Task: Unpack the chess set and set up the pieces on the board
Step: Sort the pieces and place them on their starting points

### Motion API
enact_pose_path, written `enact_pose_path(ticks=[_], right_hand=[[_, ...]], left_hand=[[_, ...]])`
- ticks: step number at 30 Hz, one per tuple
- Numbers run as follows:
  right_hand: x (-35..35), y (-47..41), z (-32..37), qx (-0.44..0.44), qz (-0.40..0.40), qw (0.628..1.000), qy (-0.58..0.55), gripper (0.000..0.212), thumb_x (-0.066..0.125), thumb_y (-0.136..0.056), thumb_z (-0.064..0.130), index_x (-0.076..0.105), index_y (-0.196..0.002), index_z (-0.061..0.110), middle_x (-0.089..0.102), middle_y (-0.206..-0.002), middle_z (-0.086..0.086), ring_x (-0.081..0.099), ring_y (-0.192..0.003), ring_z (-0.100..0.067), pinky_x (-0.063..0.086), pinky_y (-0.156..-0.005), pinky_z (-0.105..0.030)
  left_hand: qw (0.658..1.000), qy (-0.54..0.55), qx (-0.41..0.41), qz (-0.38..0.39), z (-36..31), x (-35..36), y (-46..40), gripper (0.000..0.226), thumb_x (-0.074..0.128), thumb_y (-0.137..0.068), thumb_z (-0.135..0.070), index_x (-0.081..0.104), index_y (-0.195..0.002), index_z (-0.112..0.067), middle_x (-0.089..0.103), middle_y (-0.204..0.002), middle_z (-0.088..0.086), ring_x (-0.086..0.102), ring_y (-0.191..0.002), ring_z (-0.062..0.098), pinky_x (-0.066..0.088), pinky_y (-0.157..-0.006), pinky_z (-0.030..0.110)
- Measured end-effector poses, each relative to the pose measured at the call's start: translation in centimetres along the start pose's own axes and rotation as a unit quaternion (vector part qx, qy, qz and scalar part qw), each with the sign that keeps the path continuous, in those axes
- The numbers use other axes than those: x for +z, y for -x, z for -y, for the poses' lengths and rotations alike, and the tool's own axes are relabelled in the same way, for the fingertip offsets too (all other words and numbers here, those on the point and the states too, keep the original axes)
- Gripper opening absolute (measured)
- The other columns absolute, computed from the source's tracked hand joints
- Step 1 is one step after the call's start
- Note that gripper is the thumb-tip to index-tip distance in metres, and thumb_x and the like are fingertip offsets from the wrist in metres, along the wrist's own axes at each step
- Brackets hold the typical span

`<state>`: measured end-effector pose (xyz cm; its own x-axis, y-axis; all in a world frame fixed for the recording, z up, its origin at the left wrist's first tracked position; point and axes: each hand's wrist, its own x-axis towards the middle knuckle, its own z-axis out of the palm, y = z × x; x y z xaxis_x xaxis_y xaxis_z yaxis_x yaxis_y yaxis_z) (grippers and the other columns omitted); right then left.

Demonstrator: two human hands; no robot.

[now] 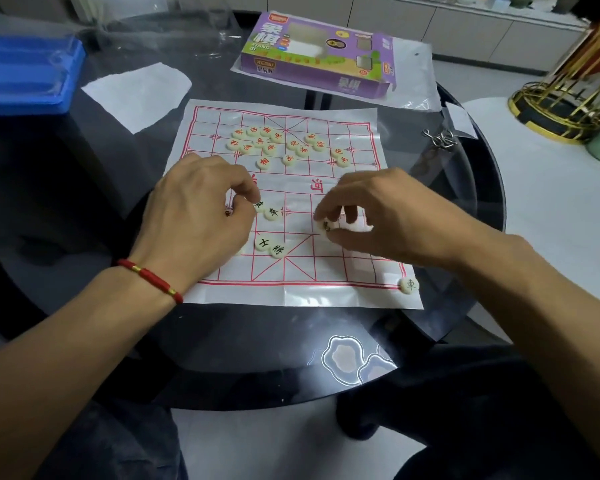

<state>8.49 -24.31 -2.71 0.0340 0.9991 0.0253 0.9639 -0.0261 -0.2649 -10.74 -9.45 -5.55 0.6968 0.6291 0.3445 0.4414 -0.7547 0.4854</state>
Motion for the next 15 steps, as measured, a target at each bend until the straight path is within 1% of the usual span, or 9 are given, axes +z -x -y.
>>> enact_pose_path(ticks=[4, 6, 9, 12, 15], right_hand=[[-0.7, 4.5, 0.0, 0.020, 0.017, 1.000, -0.015, 0.028, 0.063, -0.088, 0.038, 0.074, -0.112, 0.027, 0.065, -0.094, 0.015, 0.058, -0.074, 0.000, 0.044, -0.066, -0.007], [-0.6, 6.0, -0.2, 0.032, 0.023, 0.999, -0.015, 0.028, 0.066, -0.085, 0.036, 0.073, -0.111, 0.027, 0.064, -0.093, 0.016, 0.057, -0.074, 0.000, 0.043, -0.067, -0.007], [-0.1, 7.3, -0.6, 0.048, 0.035, 0.998, -0.010, 0.023, 0.074, -0.085, 0.029, 0.072, -0.109, 0.027, 0.063, -0.093, 0.015, 0.058, -0.075, -0.002, 0.044, -0.067, -0.009], [0.3, 7.5, -0.8, 0.051, 0.037, 0.998, -0.007, 0.024, 0.077, -0.085, 0.027, 0.072, -0.109, 0.030, 0.061, -0.096, 0.016, 0.055, -0.075, -0.002, 0.047, -0.066, -0.015], [0.4, 7.3, -0.7, 0.048, 0.053, 0.997, 0.000, 0.025, 0.075, -0.086, 0.030, 0.071, -0.110, 0.033, 0.060, -0.103, 0.015, 0.055, -0.081, -0.005, 0.053, -0.071, -0.028]], left_hand=[[1.000, -0.014, 0.008, -0.006, -0.1, 0.3, 0.2, 0.015, 0.061, -0.089, -0.015, 0.075, -0.090, -0.020, 0.071, -0.097, 0.001, 0.057, -0.101, 0.024, 0.049, -0.088, 0.042], [1.000, -0.017, 0.009, -0.008, -0.1, 0.4, 0.2, 0.015, 0.061, -0.089, -0.014, 0.075, -0.091, -0.019, 0.072, -0.099, 0.003, 0.056, -0.103, 0.025, 0.048, -0.090, 0.042], [1.000, -0.020, 0.009, -0.006, -0.2, 0.7, 0.3, 0.015, 0.062, -0.088, -0.012, 0.076, -0.091, -0.018, 0.072, -0.100, 0.005, 0.056, -0.105, 0.028, 0.047, -0.092, 0.045], [0.999, -0.032, 0.008, -0.007, -0.3, 0.9, 0.4, 0.016, 0.062, -0.089, -0.012, 0.076, -0.091, -0.018, 0.072, -0.102, 0.005, 0.054, -0.108, 0.028, 0.046, -0.093, 0.044], [0.999, -0.039, 0.011, -0.008, -0.1, 1.0, 0.4, 0.016, 0.062, -0.089, -0.012, 0.076, -0.092, -0.018, 0.072, -0.103, 0.005, 0.054, -0.108, 0.028, 0.046, -0.093, 0.044]])
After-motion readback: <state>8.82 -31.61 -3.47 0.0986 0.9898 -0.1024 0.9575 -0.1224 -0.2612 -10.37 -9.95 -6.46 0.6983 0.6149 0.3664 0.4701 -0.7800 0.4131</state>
